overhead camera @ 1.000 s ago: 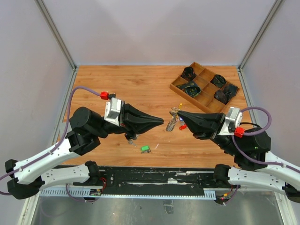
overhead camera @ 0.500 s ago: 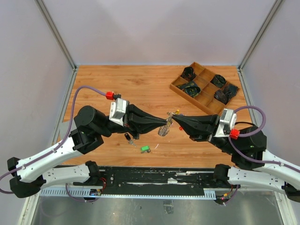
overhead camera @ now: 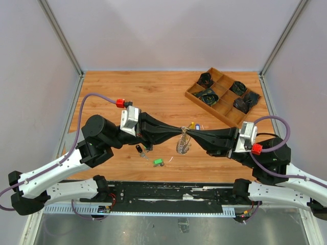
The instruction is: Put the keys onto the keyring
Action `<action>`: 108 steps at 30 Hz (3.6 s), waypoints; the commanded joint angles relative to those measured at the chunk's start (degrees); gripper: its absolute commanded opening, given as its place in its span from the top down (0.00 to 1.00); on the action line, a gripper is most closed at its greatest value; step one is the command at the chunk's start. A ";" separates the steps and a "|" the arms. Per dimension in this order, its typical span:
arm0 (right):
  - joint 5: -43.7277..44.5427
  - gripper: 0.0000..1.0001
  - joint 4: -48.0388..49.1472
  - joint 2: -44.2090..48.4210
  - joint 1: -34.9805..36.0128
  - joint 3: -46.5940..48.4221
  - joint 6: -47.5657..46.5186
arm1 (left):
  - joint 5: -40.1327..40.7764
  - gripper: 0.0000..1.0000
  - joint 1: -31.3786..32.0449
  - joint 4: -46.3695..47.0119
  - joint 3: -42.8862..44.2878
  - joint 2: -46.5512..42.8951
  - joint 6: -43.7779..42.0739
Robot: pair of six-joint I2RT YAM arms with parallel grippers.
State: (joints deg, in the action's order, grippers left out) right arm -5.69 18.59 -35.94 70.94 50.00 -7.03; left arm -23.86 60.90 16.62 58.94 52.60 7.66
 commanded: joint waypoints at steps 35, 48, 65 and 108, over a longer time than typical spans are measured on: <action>-2.40 0.99 1.59 -0.97 0.34 2.78 0.01 | -3.35 0.67 0.35 3.63 0.39 0.32 0.60; -3.78 0.99 -0.48 -1.30 0.33 2.67 -0.51 | -2.25 0.74 0.33 3.95 0.21 0.39 0.78; -4.35 0.99 -3.15 -0.98 0.34 3.04 -1.41 | -2.95 0.86 0.34 4.12 0.48 0.94 0.87; 2.28 0.65 -51.01 -3.77 0.34 26.91 -9.83 | 3.60 0.99 0.34 -26.45 13.11 5.27 -9.16</action>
State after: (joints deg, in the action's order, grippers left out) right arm -5.02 -19.40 -37.80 70.94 72.66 -16.60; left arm -23.18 60.90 -2.55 69.52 57.56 1.69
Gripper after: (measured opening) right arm 0.332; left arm 0.011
